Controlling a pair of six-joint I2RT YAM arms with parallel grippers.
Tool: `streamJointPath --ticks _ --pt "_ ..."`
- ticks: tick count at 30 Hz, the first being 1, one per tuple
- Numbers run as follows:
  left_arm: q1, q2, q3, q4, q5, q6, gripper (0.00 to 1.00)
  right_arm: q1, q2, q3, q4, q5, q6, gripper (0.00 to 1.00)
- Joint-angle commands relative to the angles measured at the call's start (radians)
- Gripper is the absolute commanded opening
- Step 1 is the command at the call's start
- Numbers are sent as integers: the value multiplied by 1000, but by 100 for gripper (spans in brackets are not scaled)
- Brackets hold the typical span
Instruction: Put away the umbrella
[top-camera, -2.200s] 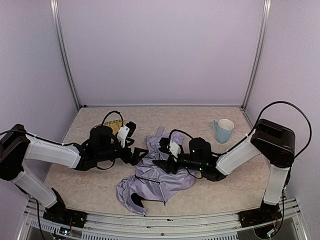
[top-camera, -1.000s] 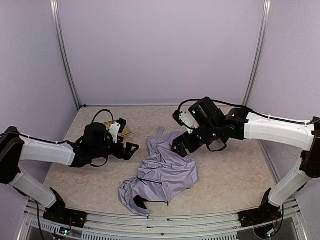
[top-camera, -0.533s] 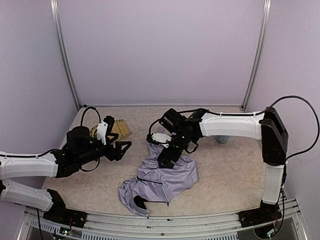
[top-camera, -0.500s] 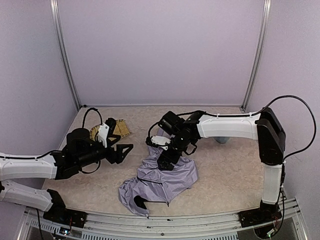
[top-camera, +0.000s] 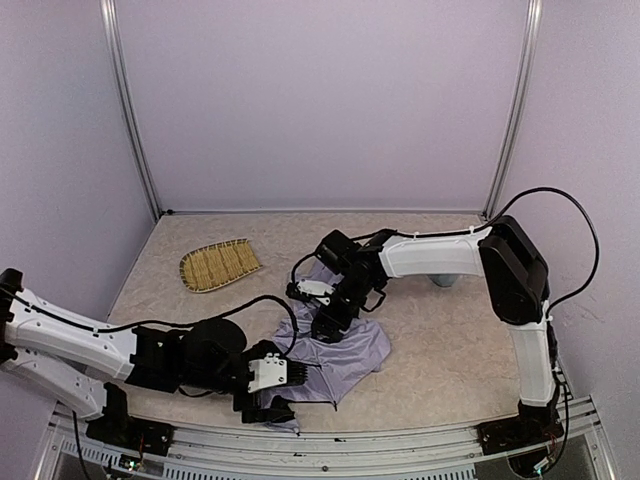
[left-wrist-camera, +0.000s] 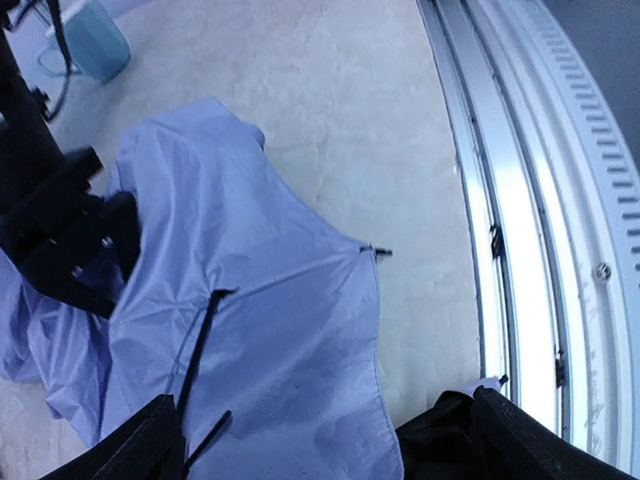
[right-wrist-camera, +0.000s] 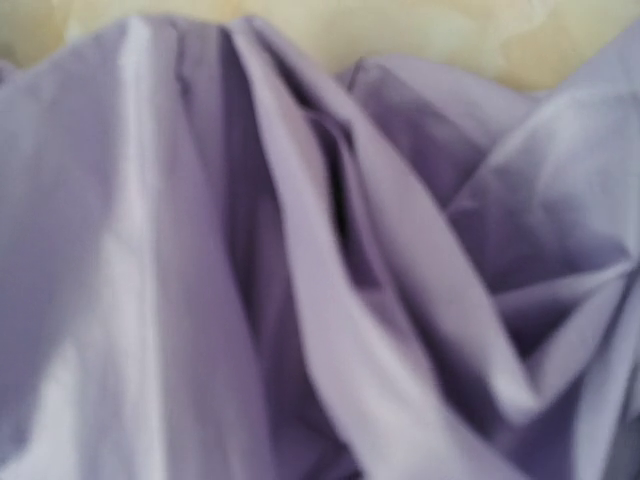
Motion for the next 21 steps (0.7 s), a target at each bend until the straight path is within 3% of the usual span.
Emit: streamJointPath --ticks 1,7,13,17,21 --pt "-9 90 101 -235 -52 88 97 -12 -130 -34 -11 -19 -12 84" --pt "-11 148 91 -175 -162 132 94 -18 -231 -63 32 60 22 87" --pt "1 115 35 -101 -143 130 68 23 7 302 -210 185 5 87" --pt "6 110 29 -112 -158 121 71 52 102 358 -293 226 -10 90" --pt "9 145 30 -106 -189 128 67 52 82 287 -249 204 12 89"
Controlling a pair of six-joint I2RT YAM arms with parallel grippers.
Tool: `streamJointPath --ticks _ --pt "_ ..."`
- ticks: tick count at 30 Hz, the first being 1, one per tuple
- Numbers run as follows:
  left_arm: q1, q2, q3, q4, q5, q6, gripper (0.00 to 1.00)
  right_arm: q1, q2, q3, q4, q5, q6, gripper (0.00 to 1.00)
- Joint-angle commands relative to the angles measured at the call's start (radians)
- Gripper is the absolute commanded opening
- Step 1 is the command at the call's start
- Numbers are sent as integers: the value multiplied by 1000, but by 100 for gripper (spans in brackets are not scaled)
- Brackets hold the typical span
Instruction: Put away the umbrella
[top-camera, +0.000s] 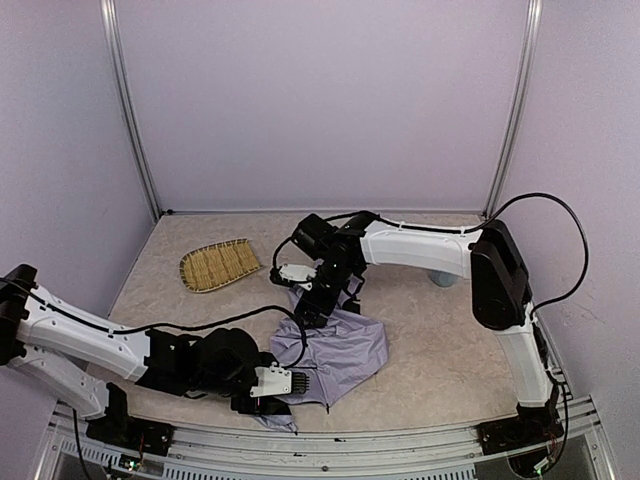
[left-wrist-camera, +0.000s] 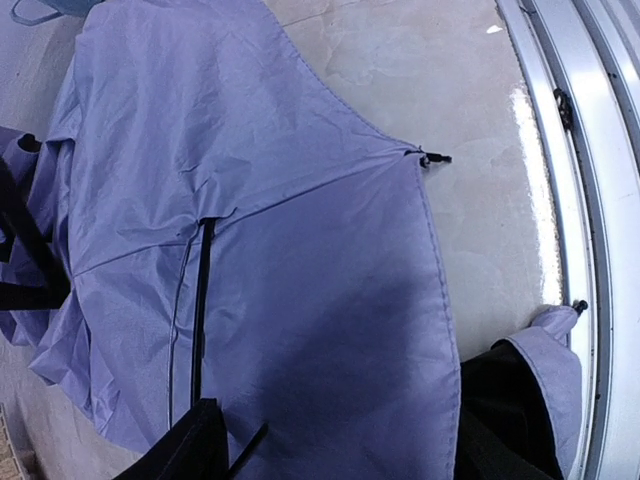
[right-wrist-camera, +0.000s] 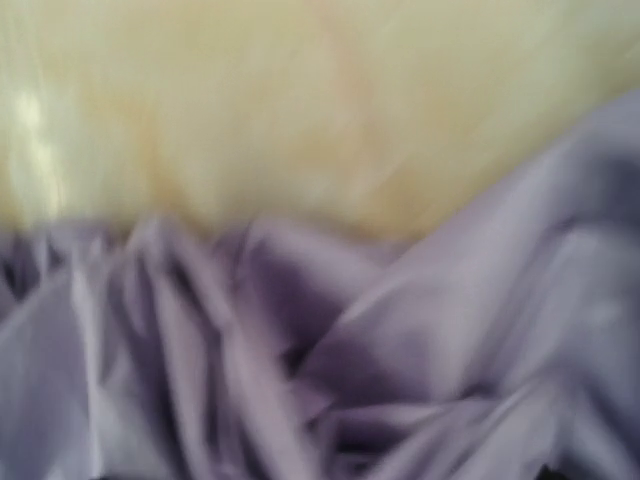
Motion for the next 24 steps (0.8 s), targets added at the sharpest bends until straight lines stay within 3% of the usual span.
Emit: streamJointPath --ticks 1,3,6,11,17,24 --pt "11 35 -4 19 -57 9 61 12 -17 -78 -21 -9 12 89" --pt "13 63 13 19 -81 11 43 10 -20 -135 38 -69 2 87" --pt "9 86 47 44 -153 15 0 11 23 -163 81 -154 -32 84" --pt "-8 37 125 162 -200 45 0 10 110 -124 66 -307 -61 80" --pt "-3 -42 200 364 -68 37 0 29 70 -172 92 -493 -80 78" --pt "67 -64 228 361 -40 -58 0 34 -47 -211 105 -538 -83 83"
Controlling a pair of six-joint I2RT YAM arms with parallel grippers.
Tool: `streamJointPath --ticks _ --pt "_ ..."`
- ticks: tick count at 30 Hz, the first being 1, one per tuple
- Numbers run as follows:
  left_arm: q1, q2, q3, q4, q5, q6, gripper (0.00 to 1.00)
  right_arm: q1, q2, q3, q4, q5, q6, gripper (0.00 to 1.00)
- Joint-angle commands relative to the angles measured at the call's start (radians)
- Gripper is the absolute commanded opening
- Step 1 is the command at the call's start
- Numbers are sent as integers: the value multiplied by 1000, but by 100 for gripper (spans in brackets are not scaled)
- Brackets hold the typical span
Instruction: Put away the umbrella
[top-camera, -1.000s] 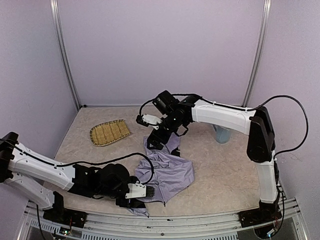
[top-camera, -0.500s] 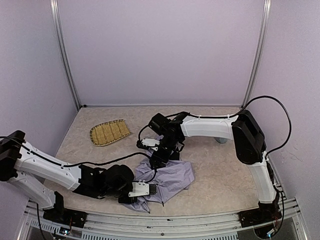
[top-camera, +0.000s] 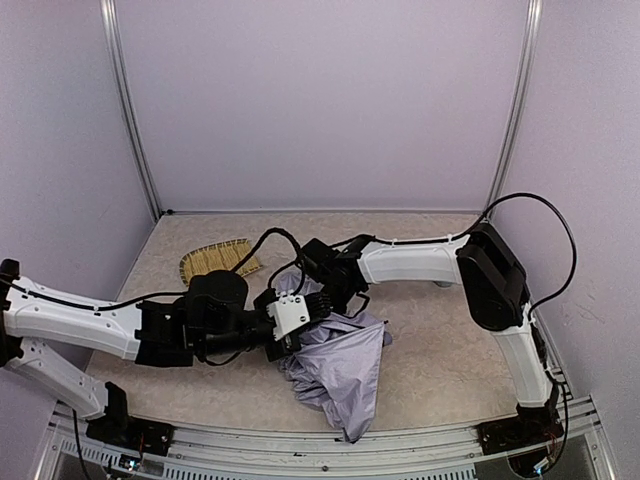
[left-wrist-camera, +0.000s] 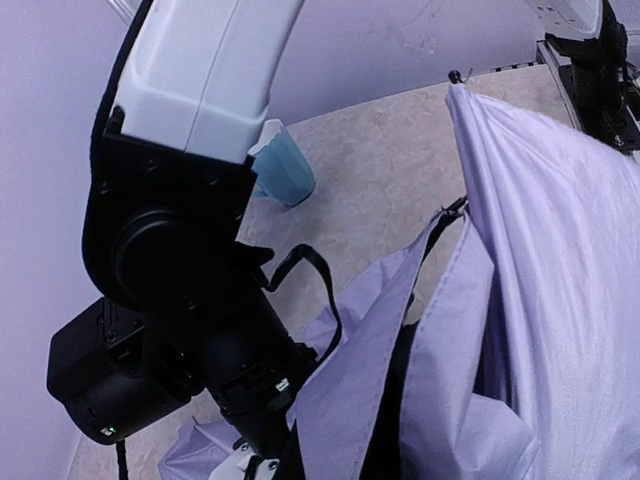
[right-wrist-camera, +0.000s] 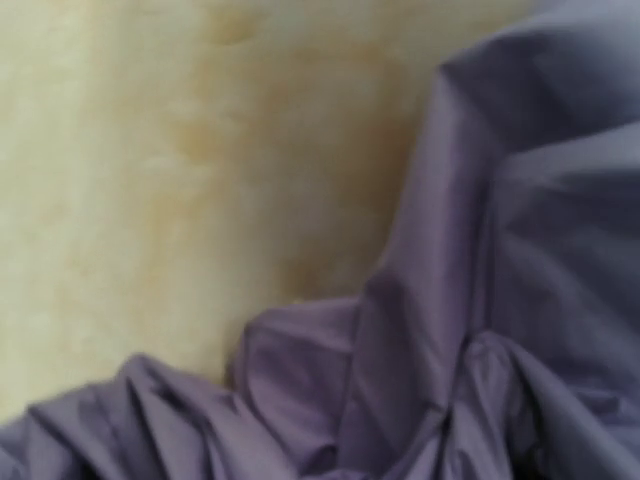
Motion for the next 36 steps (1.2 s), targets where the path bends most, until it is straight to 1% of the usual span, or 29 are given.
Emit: streamJointPath --ticks 1,5,8,10,12,14,16,18,20,22,24,26,28,30,36 --pt "52 -45 9 89 42 -84 0 12 -108 -31 -2 -54 17 84" --pt "72 -104 -44 116 74 -121 0 -59 -227 -69 98 4 131 87" --pt "84 -147 -59 131 102 -144 0 -114 -321 -197 213 100 182 91" --pt "91 -159 -62 147 129 -154 0 -135 -339 -273 273 118 185 89" --pt "105 -150 -58 164 163 -160 0 -139 -280 -287 282 83 187 84" --pt "131 -127 -43 173 185 -174 0 -136 -185 -248 243 5 187 77" --pt "181 -102 -32 194 210 -210 0 -130 -113 -228 239 -58 194 72" --pt "248 -78 -29 226 225 -262 0 -120 -73 -241 266 -128 208 68" --pt "316 -38 -20 241 248 -305 0 -102 -58 -269 296 -169 209 66" --pt "369 43 4 236 268 -317 0 -80 -54 -278 298 -178 195 66" --pt "392 134 36 212 275 -320 0 -73 -63 -296 308 -196 194 67" --pt "407 219 64 188 281 -330 0 -85 -95 -346 364 -241 217 67" --pt "423 284 74 183 300 -344 0 -111 -141 -416 456 -289 280 67" --pt "438 323 64 189 328 -355 0 -146 -187 -487 550 -294 371 68" --pt "446 359 18 176 384 -333 0 -262 -363 -729 824 -195 671 74"
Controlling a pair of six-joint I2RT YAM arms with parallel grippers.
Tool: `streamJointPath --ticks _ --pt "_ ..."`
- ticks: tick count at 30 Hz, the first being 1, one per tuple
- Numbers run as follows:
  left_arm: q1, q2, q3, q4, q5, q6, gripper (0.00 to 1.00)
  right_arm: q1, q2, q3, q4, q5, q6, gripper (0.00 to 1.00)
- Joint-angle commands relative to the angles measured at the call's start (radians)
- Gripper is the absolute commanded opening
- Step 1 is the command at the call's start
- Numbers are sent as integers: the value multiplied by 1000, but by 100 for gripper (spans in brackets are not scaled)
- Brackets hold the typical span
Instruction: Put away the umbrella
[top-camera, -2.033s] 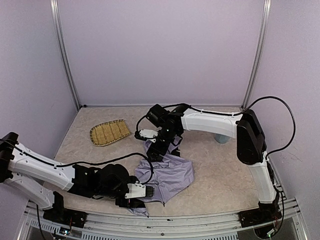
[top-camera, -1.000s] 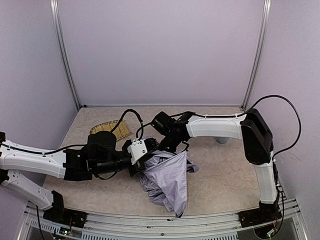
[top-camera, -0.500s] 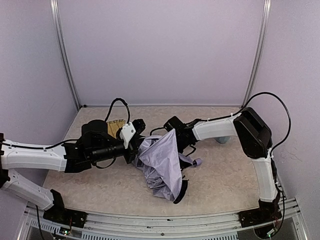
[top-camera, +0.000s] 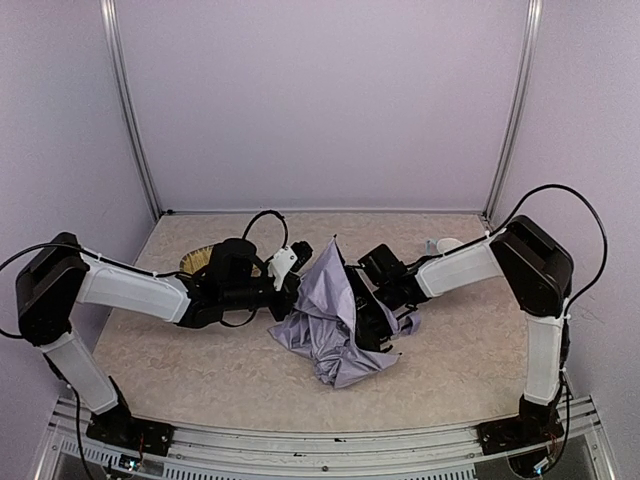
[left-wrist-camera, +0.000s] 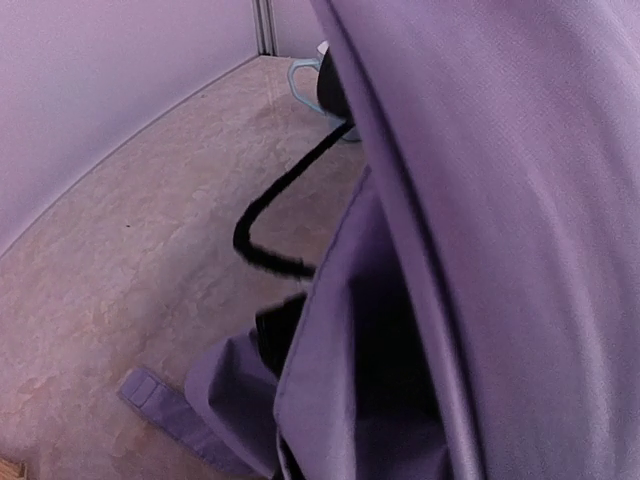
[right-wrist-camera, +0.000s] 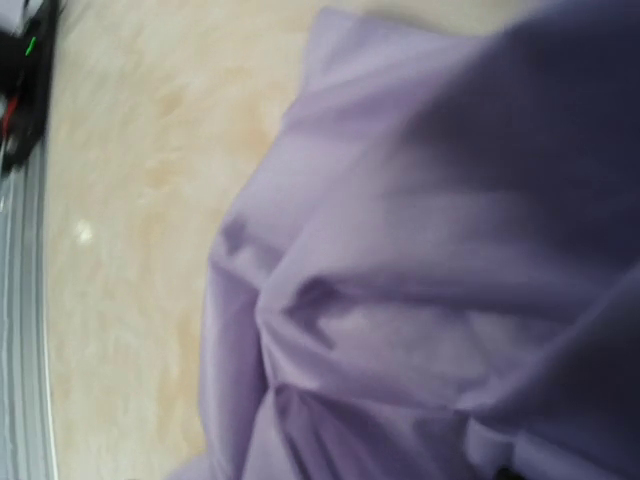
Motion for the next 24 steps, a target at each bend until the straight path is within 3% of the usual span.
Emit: streamJointPath --ticks 1,4,10,14,24 --pt "32 30 -52 -46 19 6 0 -88 -161 -170 229 50 276 74" --pt "41 16 -81 -43 65 7 0 -119 -257 -272 300 167 370 76" --pt "44 -49 -108 -19 115 12 0 -120 -369 -334 234 334 333 76" --pt "45 -101 -109 -31 143 15 0 -107 -466 -331 145 401 190 77" --pt "46 -171 -119 -59 152 29 0 -26 -832 -349 -78 888 -56 77"
